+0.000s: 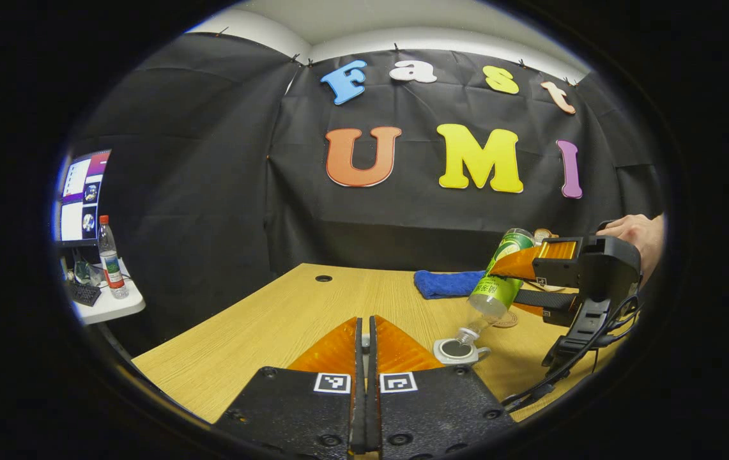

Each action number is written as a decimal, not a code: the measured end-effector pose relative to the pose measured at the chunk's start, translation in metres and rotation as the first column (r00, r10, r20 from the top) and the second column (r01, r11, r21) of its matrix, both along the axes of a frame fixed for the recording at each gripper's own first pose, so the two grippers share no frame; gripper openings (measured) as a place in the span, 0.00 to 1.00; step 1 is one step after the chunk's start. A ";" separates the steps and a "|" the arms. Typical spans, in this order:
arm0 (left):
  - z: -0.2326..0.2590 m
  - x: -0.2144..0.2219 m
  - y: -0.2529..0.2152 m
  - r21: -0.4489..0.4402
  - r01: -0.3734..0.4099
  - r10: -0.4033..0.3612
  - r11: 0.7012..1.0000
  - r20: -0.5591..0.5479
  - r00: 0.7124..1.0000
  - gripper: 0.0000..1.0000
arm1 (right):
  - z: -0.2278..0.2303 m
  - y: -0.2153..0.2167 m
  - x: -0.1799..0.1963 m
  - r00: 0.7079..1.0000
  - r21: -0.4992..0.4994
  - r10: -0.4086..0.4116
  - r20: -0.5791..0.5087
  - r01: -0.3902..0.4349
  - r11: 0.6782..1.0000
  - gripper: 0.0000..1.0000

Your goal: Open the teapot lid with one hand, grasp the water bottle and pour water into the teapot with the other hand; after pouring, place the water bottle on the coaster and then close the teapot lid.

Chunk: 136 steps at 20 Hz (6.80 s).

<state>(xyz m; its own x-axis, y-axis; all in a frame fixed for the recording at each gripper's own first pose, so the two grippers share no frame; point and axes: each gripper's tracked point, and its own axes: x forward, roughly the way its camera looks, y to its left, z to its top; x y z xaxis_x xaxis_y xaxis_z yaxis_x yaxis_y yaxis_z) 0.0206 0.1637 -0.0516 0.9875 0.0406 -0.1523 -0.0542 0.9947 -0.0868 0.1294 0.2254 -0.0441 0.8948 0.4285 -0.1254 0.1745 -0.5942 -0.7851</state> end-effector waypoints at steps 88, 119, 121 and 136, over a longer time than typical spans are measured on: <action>-0.055 0.076 -0.123 0.047 0.079 -0.078 0.996 -0.018 0.997 0.04 | -0.026 -0.239 -0.063 0.767 0.554 0.373 -0.523 0.638 -0.534 0.96; 0.046 -0.016 -0.171 0.053 0.074 -0.081 0.996 0.128 0.989 0.96 | 0.040 -0.256 -0.121 0.898 0.681 0.198 -0.393 0.429 -0.593 0.95; 0.047 -0.017 -0.170 0.050 0.079 -0.085 0.996 0.133 0.987 0.96 | 0.041 -0.254 -0.123 0.899 0.684 0.188 -0.396 0.425 -0.593 0.95; 0.051 -0.020 -0.175 0.042 0.121 -0.126 0.992 0.146 0.981 0.96 | 0.048 -0.243 -0.124 0.906 0.700 0.155 -0.394 0.405 -0.588 0.94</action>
